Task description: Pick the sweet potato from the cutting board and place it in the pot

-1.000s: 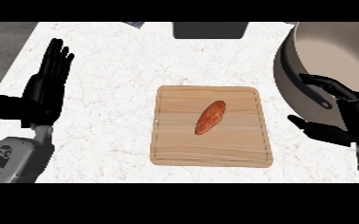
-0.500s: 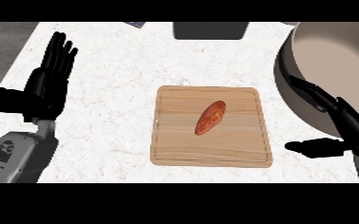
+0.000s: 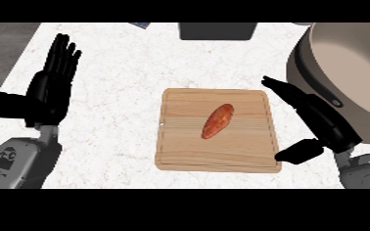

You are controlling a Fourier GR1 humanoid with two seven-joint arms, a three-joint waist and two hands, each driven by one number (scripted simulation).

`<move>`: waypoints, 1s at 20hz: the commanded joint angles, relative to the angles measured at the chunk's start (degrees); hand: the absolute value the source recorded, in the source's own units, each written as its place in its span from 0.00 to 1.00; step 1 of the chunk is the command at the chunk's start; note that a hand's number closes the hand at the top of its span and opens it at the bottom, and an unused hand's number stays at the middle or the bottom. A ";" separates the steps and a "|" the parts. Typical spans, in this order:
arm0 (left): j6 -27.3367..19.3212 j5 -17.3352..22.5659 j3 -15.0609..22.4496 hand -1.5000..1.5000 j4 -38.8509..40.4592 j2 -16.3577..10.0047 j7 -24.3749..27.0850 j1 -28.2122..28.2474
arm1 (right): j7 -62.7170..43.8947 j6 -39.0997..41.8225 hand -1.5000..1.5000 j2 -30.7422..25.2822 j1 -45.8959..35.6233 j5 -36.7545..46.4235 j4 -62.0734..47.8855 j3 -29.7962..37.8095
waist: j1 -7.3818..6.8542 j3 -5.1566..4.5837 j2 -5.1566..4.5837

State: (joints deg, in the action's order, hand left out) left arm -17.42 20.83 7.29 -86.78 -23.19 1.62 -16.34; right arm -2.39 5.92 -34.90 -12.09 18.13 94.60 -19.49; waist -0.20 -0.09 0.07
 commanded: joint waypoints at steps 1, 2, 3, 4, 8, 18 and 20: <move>0.90 -2.31 -0.53 0.50 4.05 3.18 5.17 0.99 | -6.37 1.68 0.00 5.28 -1.87 4.31 -0.76 -3.33 | 0.13 0.06 -0.13; 1.04 -0.55 -1.28 0.50 -0.92 -0.06 -1.66 0.39 | -13.64 2.30 0.00 6.36 -1.46 5.59 3.94 -5.95 | 0.01 0.05 0.05; -1.07 -3.06 0.45 0.50 -2.07 2.64 -1.18 1.26 | -9.01 2.74 0.00 5.88 -0.41 6.16 -0.38 -4.00 | 0.06 0.09 -0.02; 3.56 0.33 -3.47 0.50 -0.62 -0.68 -1.10 1.56 | -15.36 5.10 0.00 7.28 -2.80 4.98 2.64 -3.99 | 0.00 0.06 -0.01; 2.98 -1.51 -3.87 0.50 -2.48 0.50 -4.49 0.02 | -13.01 5.80 0.00 10.26 0.53 7.64 0.09 -4.93 | 0.25 0.09 -0.01; 4.35 -6.08 -5.82 0.50 -1.55 5.55 -3.86 0.72 | -3.01 2.92 0.00 19.60 -4.06 16.76 -13.12 -2.21 | 0.08 0.10 -0.08; 6.87 -5.71 -8.06 0.50 0.44 4.67 -2.51 -0.58 | -4.93 4.15 0.00 21.03 -4.95 17.76 -11.36 -1.92 | 0.16 0.09 -0.08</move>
State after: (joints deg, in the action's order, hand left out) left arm -12.51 15.32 1.72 -87.30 -18.53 -0.20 -15.28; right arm -8.51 9.92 -16.35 -15.58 33.70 84.49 -23.06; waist -0.11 0.00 -0.01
